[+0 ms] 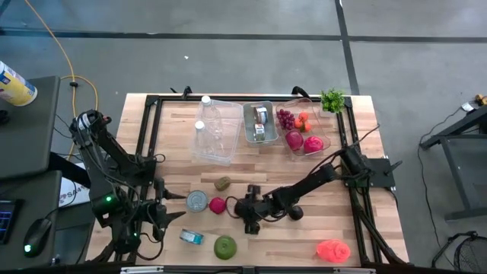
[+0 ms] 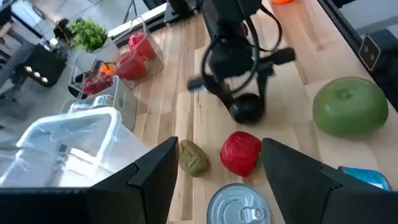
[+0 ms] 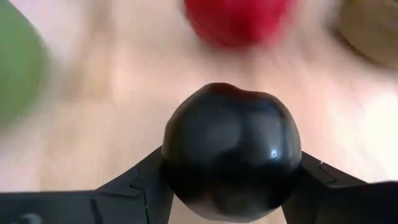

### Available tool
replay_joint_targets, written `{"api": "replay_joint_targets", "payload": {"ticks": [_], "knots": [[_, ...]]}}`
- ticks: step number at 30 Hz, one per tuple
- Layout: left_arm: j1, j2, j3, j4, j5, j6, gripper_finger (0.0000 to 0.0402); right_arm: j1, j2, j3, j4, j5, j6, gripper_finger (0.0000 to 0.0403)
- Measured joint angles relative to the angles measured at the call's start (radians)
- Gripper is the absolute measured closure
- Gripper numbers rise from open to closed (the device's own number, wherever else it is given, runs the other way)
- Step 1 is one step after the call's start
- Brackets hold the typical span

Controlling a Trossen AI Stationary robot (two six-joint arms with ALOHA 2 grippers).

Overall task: Pick & Place Food Item
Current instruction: Put the left plum into the right transparent bin

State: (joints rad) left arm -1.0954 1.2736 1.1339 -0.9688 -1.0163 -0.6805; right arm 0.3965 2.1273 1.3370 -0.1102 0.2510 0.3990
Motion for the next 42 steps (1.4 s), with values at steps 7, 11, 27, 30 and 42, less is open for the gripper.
{"api": "replay_joint_targets", "payload": {"ticks": [7, 11, 27, 30, 42], "knots": [[0.000, 0.000, 0.000, 0.005, 0.111, -0.053, 0.0181, -0.008, -0.188, 0.002, -0.242, 0.099, 0.131, 0.0193], [0.000, 0.002, 0.000, 0.016, 0.157, -0.054, 0.0181, -0.012, -0.324, -0.001, -0.436, 0.253, 0.209, 0.0186], [0.000, 0.002, 0.000, 0.015, 0.157, 0.019, 0.0181, -0.380, -0.549, -0.001, -1.220, 0.498, 0.682, 0.0182], [0.000, 0.002, 0.000, 0.015, 0.157, 0.019, 0.0181, -0.474, -0.542, -0.011, -1.172, 0.481, 0.625, 0.0172], [0.000, 0.002, 0.000, 0.015, 0.221, 0.015, 0.0181, -0.629, -0.526, -0.013, -1.164, 0.445, 0.573, 0.0128]]}}
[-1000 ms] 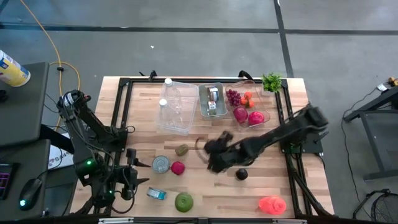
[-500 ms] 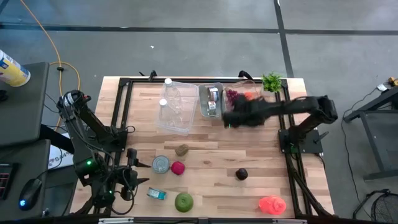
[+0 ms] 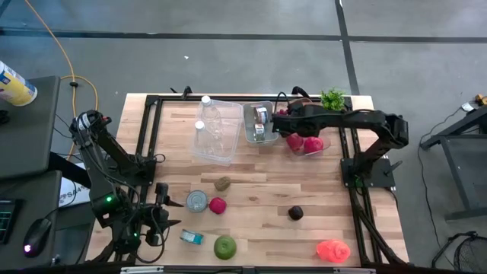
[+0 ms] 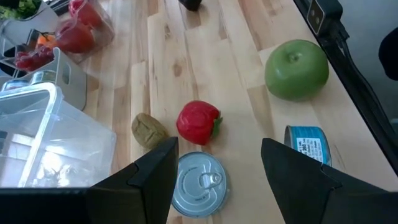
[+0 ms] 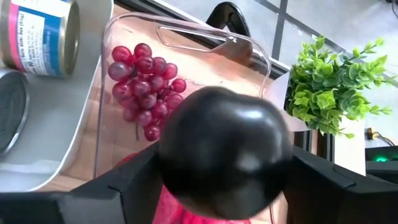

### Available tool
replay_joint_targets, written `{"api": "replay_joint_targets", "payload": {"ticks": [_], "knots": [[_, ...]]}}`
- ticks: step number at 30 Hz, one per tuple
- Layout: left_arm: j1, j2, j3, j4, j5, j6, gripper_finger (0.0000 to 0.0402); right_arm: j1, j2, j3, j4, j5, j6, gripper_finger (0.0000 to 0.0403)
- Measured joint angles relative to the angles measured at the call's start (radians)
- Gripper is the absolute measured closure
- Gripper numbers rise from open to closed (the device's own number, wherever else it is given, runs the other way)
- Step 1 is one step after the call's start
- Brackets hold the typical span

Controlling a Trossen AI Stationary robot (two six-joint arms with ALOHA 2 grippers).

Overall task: Pick & Place Food Item
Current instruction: Put the left plum into the right transparent bin, then put the blue canned tuna into the white bin

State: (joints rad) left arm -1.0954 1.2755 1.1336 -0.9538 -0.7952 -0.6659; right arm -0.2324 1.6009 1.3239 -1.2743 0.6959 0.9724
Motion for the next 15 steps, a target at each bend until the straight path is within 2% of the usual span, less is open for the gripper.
{"api": "replay_joint_targets", "payload": {"ticks": [8, 15], "knots": [[0.000, 0.000, 0.000, 0.000, 0.000, 0.000, 0.0181, -0.006, 0.000, 0.000, 0.000, 0.001, -0.052, 0.0058], [0.000, 0.000, 0.000, 0.000, 0.000, -0.001, 0.0181, 0.007, -0.002, 0.000, -0.001, 0.042, -0.008, 0.0013]]}}
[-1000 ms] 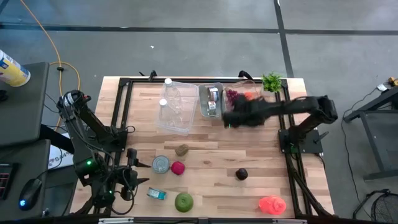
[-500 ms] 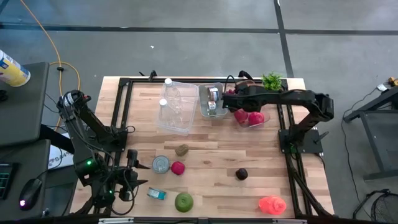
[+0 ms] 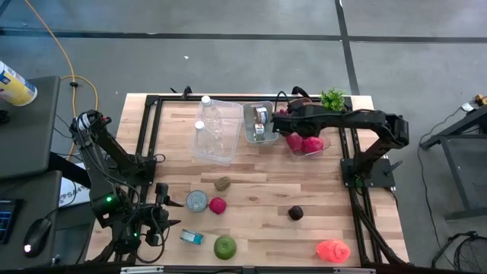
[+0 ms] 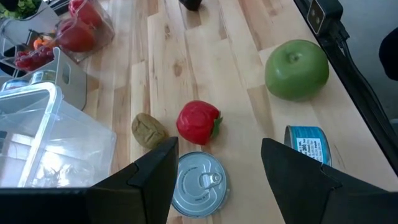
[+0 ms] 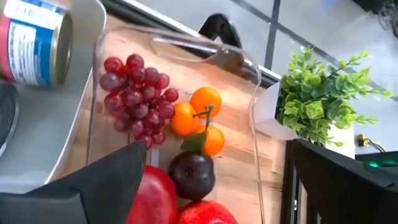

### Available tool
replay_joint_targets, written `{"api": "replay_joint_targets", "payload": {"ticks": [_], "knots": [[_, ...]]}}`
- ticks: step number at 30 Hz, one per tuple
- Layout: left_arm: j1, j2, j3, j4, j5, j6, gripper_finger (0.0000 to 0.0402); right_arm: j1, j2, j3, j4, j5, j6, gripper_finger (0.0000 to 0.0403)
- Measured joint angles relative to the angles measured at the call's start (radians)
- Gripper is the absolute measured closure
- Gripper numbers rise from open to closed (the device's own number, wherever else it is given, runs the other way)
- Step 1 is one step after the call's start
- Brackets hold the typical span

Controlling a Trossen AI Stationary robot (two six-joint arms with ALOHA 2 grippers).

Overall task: Pick & Place Food Item
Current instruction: Put the blue canned tuna into the white bin

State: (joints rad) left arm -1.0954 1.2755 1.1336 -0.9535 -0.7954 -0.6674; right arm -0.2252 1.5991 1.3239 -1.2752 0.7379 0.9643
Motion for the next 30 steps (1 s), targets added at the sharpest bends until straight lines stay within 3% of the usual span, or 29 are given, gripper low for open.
{"api": "replay_joint_targets", "payload": {"ticks": [4, 9, 14, 19, 25, 30], "knots": [[0.000, 0.000, 0.000, 0.000, 0.004, 0.000, 0.0181, 0.080, -0.015, 0.000, 0.002, 0.058, 0.066, 0.0010], [0.000, 0.005, 0.000, 0.000, 0.014, -0.039, 0.0181, 0.260, -0.014, 0.000, 0.037, 0.127, 0.175, 0.0009], [0.000, 0.049, -0.001, 0.000, 0.031, -0.038, 0.0181, 0.463, 0.007, 0.000, 0.223, 0.212, 0.193, 0.0009], [0.000, 0.095, -0.001, 0.007, 0.032, -0.041, 0.0181, 0.630, 0.025, 0.000, 0.420, 0.328, 0.104, 0.0009], [0.000, 0.143, -0.002, 0.058, 0.049, -0.052, 0.0181, 0.718, 0.040, 0.001, 0.540, 0.359, 0.030, 0.0009], [0.000, 0.154, -0.002, 0.152, 0.186, -0.011, 0.0181, 0.736, 0.047, 0.001, 0.547, 0.351, 0.025, 0.0009]]}}
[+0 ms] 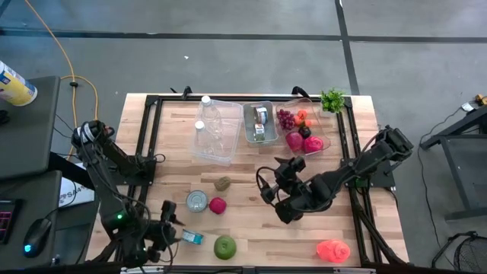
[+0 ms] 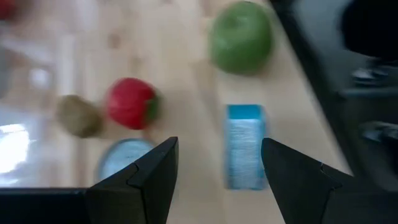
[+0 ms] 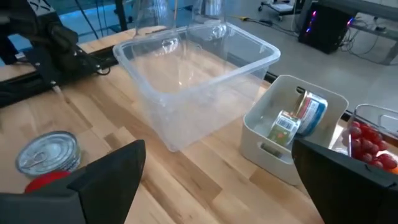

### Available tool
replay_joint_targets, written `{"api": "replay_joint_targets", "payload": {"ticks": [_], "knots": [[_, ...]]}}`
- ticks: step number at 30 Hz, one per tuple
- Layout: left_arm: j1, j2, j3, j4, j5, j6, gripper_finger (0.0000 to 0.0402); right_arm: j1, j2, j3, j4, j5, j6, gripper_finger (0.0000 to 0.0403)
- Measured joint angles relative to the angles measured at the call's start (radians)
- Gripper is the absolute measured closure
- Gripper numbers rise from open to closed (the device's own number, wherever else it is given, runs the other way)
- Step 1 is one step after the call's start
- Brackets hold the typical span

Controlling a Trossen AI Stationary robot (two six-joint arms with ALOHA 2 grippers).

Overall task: Pick & Place Food Item
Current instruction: Put the blue canned tuna into the white bin

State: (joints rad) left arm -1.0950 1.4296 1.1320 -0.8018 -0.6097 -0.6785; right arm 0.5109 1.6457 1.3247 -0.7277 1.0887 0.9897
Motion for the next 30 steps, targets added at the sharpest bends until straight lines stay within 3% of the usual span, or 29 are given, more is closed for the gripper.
{"api": "replay_joint_targets", "payload": {"ticks": [6, 12, 23, 30], "knots": [[-0.003, 0.034, 0.000, 0.081, 0.083, 0.028, 0.0181, -0.008, 0.012, 0.000, 0.014, -0.028, 0.000, 0.0009], [0.011, 0.137, 0.000, 0.077, 0.077, 0.056, 0.0181, -0.012, 0.035, 0.000, 0.047, -0.067, 0.000, 0.0009], [0.035, 0.193, -0.005, 0.099, 0.074, 0.027, 0.0181, -0.005, 0.078, 0.000, 0.151, -0.169, -0.074, 0.0009], [0.095, 0.225, -0.005, 0.111, 0.189, 0.027, 0.0182, 0.002, 0.080, 0.000, 0.264, -0.207, -0.170, 0.0009]]}}
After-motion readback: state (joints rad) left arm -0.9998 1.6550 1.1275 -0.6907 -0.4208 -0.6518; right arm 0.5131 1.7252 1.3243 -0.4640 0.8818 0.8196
